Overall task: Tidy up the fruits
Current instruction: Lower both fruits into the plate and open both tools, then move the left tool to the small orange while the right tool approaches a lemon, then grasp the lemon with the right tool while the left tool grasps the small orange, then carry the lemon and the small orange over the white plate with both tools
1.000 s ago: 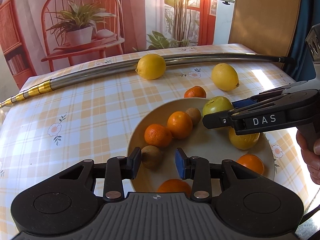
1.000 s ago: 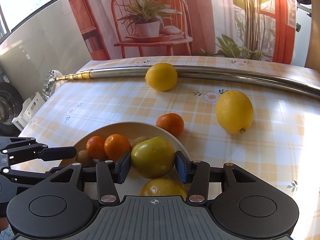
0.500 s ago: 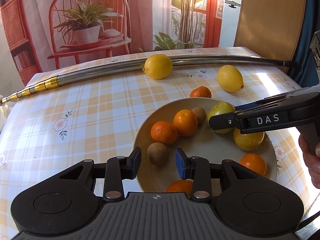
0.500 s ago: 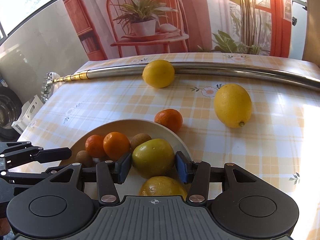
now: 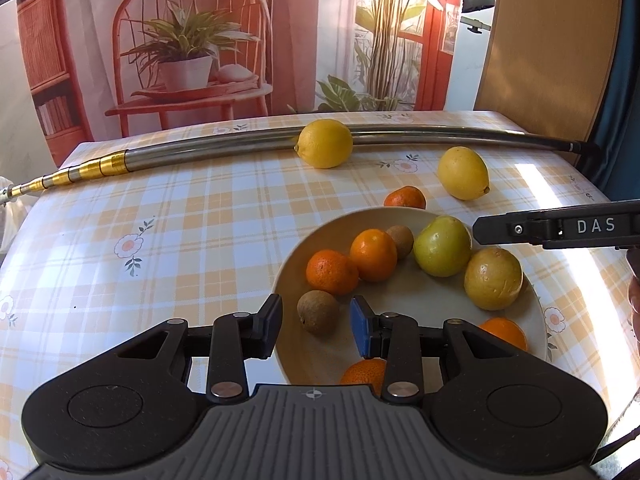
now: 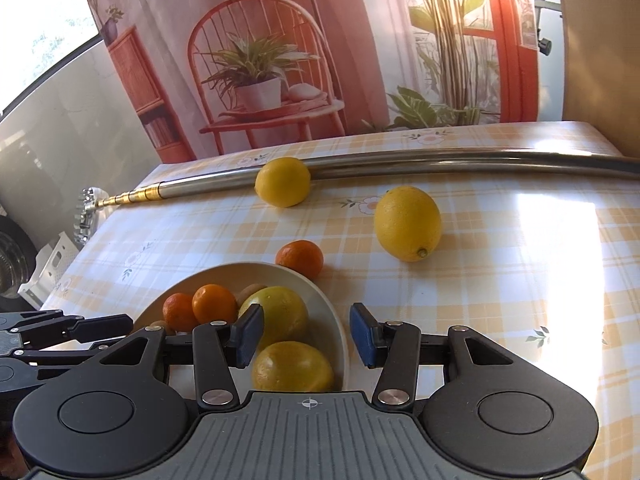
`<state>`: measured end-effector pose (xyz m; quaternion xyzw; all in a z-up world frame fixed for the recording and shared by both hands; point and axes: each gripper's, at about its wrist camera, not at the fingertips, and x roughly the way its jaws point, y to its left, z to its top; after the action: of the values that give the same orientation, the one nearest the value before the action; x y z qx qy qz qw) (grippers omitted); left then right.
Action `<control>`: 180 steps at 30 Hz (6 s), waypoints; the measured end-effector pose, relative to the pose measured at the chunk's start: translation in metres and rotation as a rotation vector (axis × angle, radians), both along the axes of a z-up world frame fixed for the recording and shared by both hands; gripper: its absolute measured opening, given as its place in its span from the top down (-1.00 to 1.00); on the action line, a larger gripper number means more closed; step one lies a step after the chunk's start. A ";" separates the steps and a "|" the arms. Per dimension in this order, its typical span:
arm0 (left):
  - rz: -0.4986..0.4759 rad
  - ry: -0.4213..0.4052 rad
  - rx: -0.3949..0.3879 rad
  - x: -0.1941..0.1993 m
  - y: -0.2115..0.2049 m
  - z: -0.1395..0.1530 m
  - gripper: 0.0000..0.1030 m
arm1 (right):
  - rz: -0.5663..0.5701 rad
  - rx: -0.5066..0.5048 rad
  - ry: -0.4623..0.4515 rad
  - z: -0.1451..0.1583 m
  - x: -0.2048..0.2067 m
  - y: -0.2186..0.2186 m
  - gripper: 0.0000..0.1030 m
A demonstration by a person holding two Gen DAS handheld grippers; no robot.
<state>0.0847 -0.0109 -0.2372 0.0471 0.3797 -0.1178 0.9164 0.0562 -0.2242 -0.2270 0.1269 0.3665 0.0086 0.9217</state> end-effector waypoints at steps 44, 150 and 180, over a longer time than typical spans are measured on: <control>-0.149 0.200 -0.144 0.118 -0.034 0.039 0.11 | -0.140 -0.091 -0.067 0.029 0.035 -0.057 0.13; -0.094 -0.005 -0.086 0.022 -0.011 0.061 0.25 | -0.051 -0.046 -0.076 0.040 -0.005 -0.005 0.03; 0.020 0.042 -0.158 -0.012 0.023 0.036 0.38 | 0.077 -0.032 0.017 0.020 -0.032 0.041 0.03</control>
<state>0.0723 0.0126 -0.2012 -0.0319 0.3886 -0.1392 0.9103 0.0247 -0.1829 -0.2067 0.0979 0.3792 0.0371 0.9193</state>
